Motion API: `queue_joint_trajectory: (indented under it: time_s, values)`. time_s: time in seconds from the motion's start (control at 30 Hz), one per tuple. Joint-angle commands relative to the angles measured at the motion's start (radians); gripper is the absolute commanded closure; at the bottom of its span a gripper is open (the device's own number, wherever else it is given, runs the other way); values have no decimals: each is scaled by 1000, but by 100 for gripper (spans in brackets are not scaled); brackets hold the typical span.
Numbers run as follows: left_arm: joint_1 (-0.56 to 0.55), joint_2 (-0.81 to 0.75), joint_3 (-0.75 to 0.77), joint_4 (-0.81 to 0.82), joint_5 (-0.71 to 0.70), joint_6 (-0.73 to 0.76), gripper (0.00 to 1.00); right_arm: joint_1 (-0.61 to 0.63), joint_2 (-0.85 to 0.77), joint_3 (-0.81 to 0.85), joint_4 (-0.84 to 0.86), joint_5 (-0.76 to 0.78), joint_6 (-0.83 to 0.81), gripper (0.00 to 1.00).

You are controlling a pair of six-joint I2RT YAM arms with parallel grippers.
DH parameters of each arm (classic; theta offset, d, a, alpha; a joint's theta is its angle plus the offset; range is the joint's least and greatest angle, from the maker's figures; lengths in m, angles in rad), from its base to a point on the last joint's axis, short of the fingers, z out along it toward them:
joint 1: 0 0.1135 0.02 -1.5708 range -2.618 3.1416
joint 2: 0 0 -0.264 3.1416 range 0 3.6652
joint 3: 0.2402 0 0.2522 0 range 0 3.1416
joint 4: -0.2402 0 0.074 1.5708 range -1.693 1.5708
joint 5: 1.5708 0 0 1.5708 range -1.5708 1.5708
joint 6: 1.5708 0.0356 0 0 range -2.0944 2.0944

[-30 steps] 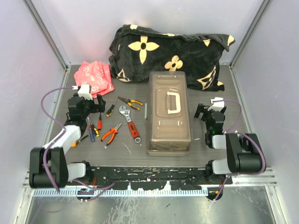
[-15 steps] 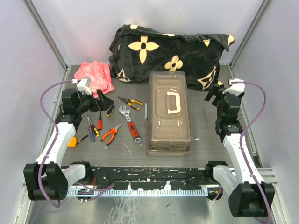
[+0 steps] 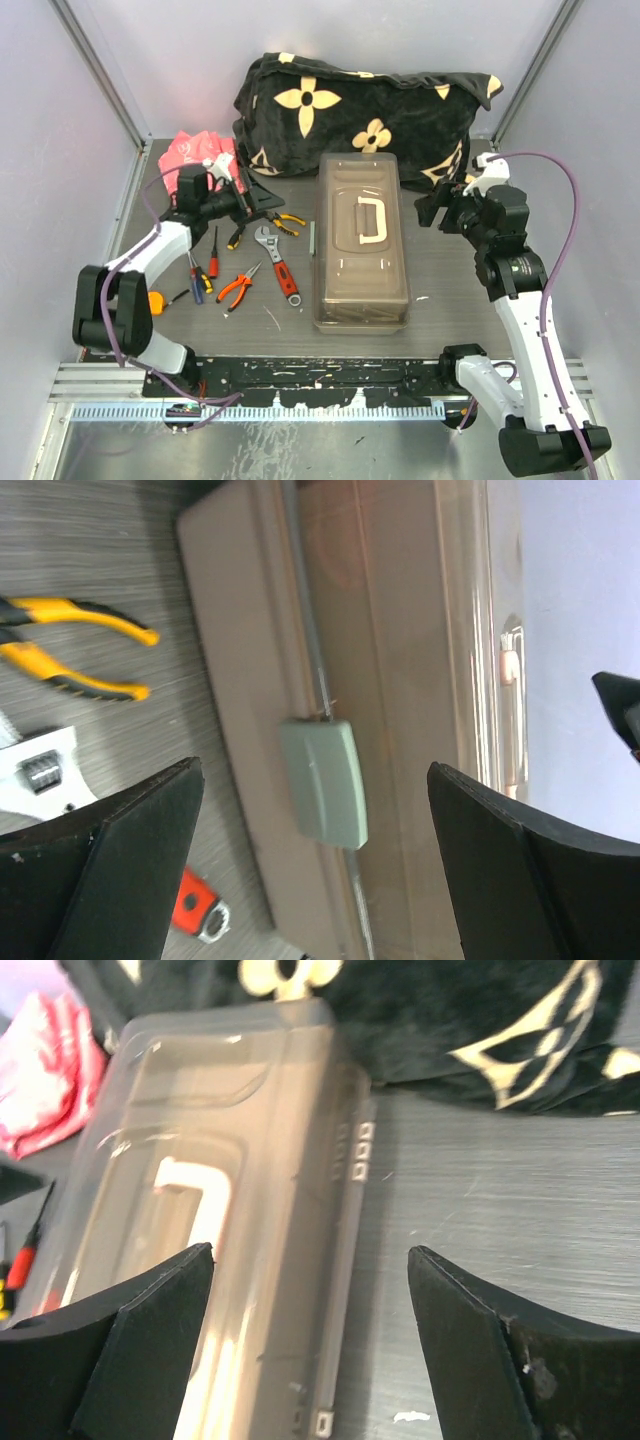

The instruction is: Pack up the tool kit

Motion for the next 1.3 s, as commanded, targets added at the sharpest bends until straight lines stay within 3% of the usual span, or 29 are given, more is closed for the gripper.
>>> queue_joint_trajectory:
  time_s: [0.0,0.23,0.43,0.6,0.9,1.27]
  values:
    - [-69,115,55,236,57,-181,6,46,0,102,-111,-103,9,17]
    - [-122,324,61,504,98,-315,10,148,80,171,-121,-134,18,20]
    - [-145,345,38,571,113,-325,11,409,221,279,-162,107,17,20]
    - [-147,336,-1,572,113,-315,10,515,322,319,-185,243,26,20]
    - [-167,319,-49,622,132,-333,9,577,434,349,-230,326,44,22]
    - [-197,343,-135,831,152,-472,11,593,502,331,-209,382,60,28]
